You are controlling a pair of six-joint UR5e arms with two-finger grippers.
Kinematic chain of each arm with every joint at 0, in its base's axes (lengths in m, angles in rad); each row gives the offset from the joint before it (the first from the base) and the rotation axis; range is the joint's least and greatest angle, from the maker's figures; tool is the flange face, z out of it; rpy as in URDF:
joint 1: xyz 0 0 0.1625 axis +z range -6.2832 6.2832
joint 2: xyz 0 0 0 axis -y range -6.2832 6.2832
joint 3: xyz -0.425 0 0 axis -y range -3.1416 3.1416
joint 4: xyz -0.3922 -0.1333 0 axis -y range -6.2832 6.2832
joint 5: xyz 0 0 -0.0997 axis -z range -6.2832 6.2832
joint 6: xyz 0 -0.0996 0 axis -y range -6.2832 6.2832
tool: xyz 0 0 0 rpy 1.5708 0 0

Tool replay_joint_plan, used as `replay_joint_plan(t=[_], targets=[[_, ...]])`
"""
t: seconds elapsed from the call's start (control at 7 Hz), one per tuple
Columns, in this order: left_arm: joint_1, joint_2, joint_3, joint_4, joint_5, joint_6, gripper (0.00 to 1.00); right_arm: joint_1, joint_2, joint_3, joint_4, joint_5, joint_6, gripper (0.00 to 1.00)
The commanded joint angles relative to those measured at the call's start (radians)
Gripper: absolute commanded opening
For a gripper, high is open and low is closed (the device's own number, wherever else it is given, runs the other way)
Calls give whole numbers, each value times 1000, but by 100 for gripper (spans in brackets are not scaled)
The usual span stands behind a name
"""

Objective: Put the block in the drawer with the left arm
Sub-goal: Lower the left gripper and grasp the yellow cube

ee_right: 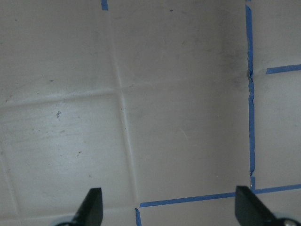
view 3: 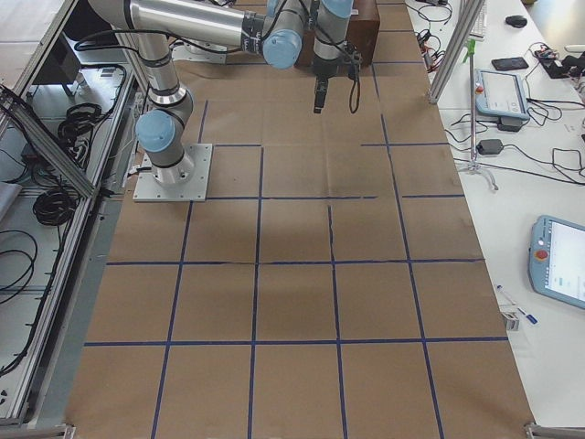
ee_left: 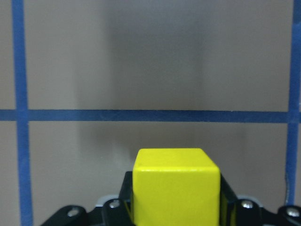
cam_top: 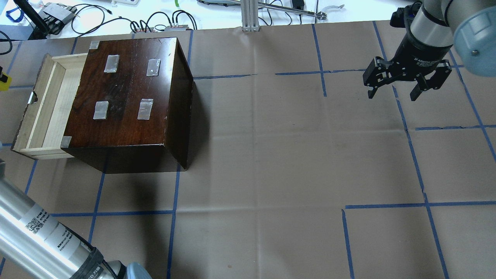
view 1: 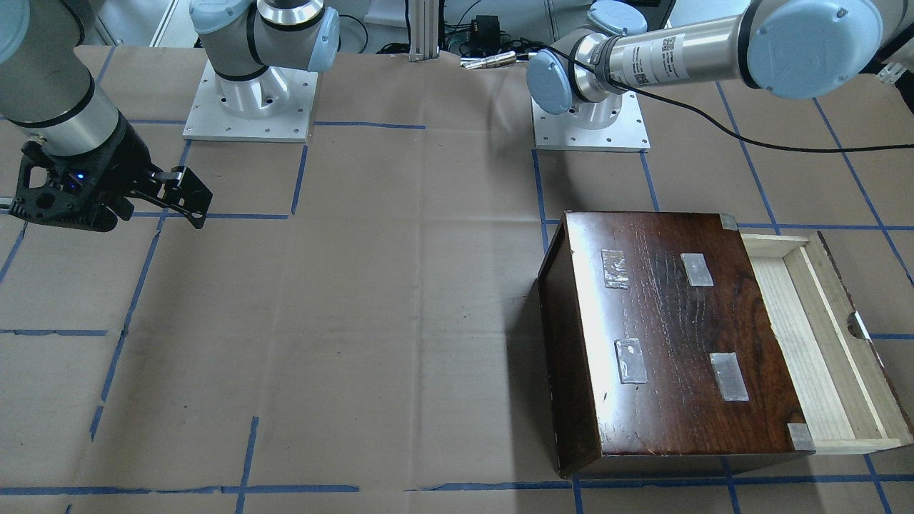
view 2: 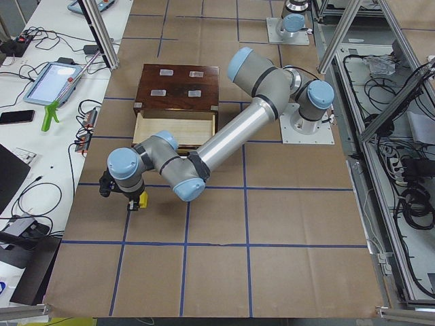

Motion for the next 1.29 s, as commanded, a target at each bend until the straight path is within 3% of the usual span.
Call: replay_joint_plan(t=[0.0,0.57,1.14], targets=[[0,177,-152,-45,20,7,28,0,-1,0,0,0,0,100],[-17,487,-530,-25,14,-104,28,0,-1,0,0,0,-1,100],[-161,650,-710,-2,14,-274,28,0,1,0,0,0,-1,100]])
